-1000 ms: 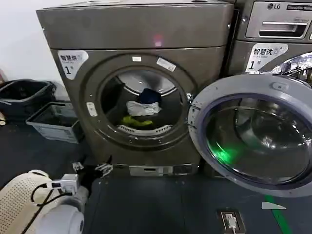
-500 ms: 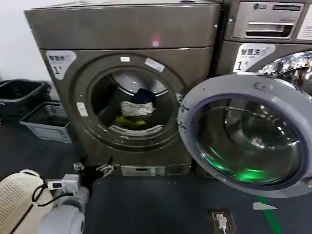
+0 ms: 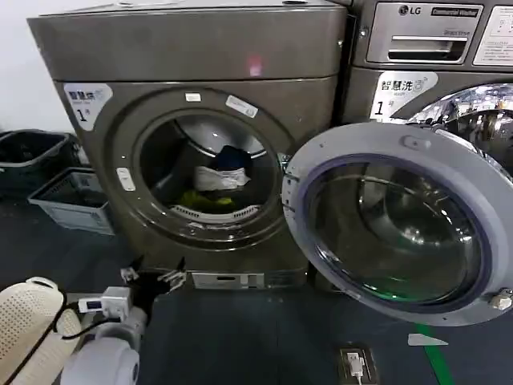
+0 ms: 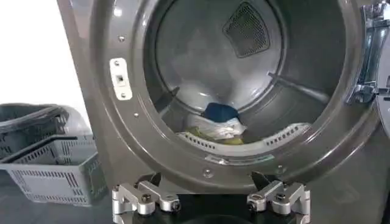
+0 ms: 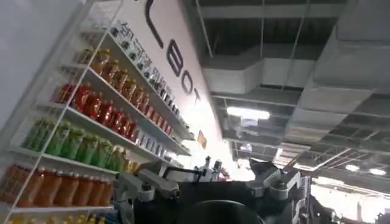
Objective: Grasp the clothes from the dryer.
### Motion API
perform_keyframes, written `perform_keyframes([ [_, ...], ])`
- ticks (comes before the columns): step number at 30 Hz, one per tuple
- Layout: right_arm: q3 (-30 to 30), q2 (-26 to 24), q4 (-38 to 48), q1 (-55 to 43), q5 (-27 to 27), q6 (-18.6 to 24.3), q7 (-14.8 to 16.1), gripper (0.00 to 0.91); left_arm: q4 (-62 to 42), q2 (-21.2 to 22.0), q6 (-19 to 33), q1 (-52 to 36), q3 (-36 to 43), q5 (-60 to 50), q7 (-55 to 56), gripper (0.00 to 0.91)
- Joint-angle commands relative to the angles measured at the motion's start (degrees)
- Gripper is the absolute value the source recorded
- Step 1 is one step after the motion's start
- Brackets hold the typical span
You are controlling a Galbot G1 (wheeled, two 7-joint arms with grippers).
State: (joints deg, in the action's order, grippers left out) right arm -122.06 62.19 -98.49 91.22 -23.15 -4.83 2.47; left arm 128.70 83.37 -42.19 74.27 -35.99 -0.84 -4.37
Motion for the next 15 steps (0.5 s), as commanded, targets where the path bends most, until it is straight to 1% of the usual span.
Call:
perform_keyframes([
  [1, 0.1, 0.1, -0.2, 0.0, -1.0, 0.2, -0.6, 0.907, 0.0, 0.1, -2.8, 0.1, 0.0, -0.3, 0.0, 0.907],
  [15, 0.4, 1.4, -1.7, -0.3, -2.1, 0.2, -0.5, 0.907, 0.0, 0.1, -2.8, 0.4, -0.2, -0.1, -0.4, 0.907],
])
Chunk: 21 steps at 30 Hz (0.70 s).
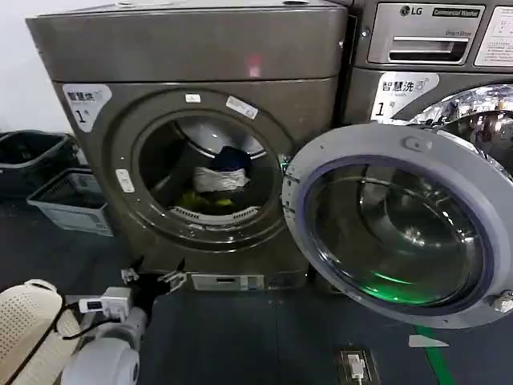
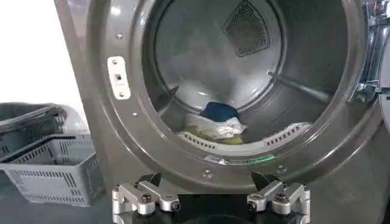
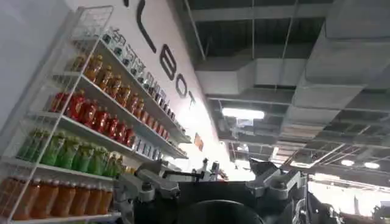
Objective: Grasp the clothes from the dryer.
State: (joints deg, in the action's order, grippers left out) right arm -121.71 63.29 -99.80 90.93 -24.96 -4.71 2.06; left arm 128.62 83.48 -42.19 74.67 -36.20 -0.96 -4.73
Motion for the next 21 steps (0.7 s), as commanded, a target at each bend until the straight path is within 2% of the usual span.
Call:
perform_keyframes([
  [1, 0.0, 0.3, -0.4, 0.0, -0.3, 0.0, -0.1, 0.907, -0.1, 0.1, -2.8, 0.0, 0.0, 0.0, 0.0, 0.907],
  [21, 0.0, 1.2, -0.4, 0.3, -0.5, 0.7, 0.4, 0.907, -0.1, 0.1, -2.8, 0.2, -0.1, -0.2, -0.3, 0.907],
])
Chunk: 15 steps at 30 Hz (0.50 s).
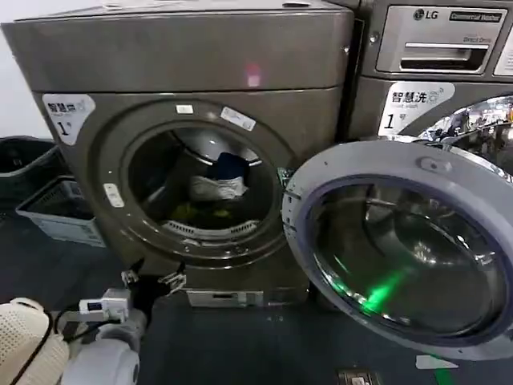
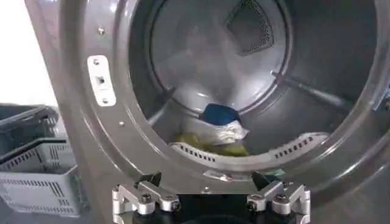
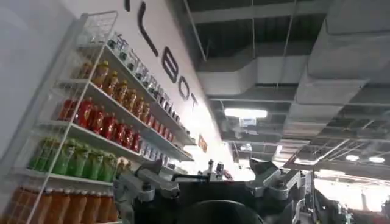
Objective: Grasp the clothes from the dryer.
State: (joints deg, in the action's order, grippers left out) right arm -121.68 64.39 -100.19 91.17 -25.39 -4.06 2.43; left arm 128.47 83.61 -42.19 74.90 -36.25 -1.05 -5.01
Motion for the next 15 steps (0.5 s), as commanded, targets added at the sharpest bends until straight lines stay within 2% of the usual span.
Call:
perform_keyframes([
  [1, 0.0, 0.1, 0.0, 0.0, -0.1, 0.0, 0.0, 0.907, 0.2, 0.0, -2.8, 0.0, 0.0, -0.1, 0.0, 0.907],
  [15, 0.2, 0.0, 0.0, 0.0, -0.1, 0.1, 0.2, 0.907, 0.2, -0.1, -2.8, 0.2, -0.3, -0.1, 0.0, 0.907],
])
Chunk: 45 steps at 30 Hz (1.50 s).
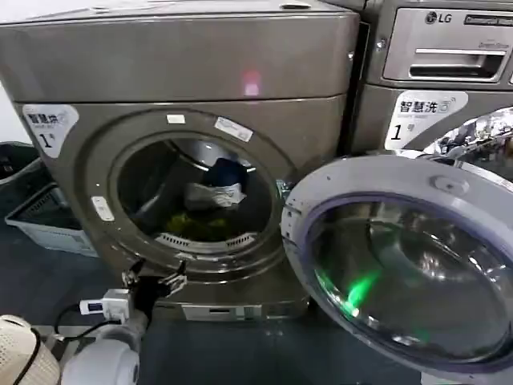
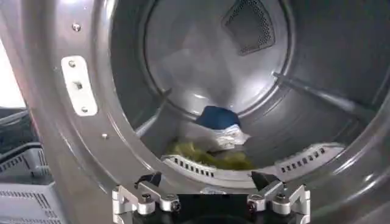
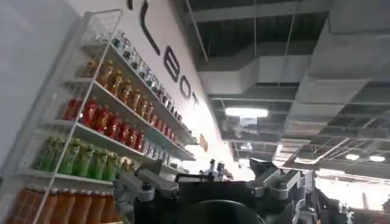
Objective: Grasp the clothes from the dryer.
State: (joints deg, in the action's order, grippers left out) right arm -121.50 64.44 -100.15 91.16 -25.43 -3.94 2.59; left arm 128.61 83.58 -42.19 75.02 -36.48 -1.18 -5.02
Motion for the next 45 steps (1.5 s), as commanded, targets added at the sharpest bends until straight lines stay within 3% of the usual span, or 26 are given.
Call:
perform_keyframes([
  [1, 0.0, 0.0, -0.1, 0.1, 0.0, 0.0, 0.0, 0.907, 0.0, 0.0, -2.8, 0.1, 0.0, 0.0, -0.1, 0.907],
  [34, 0.0, 0.8, -0.1, 0.3, 0.2, 0.1, -0.7, 0.907, -0.4, 0.2, -2.8, -0.3, 0.1, -0.3, -0.1, 0.907],
  [45, 0.1, 1.0, 0.2, 0.5, 0.2, 0.6, -0.6, 0.907, -3.3, -0.3, -2.8, -4.9, 0.2, -5.5, -2.9, 0.907],
])
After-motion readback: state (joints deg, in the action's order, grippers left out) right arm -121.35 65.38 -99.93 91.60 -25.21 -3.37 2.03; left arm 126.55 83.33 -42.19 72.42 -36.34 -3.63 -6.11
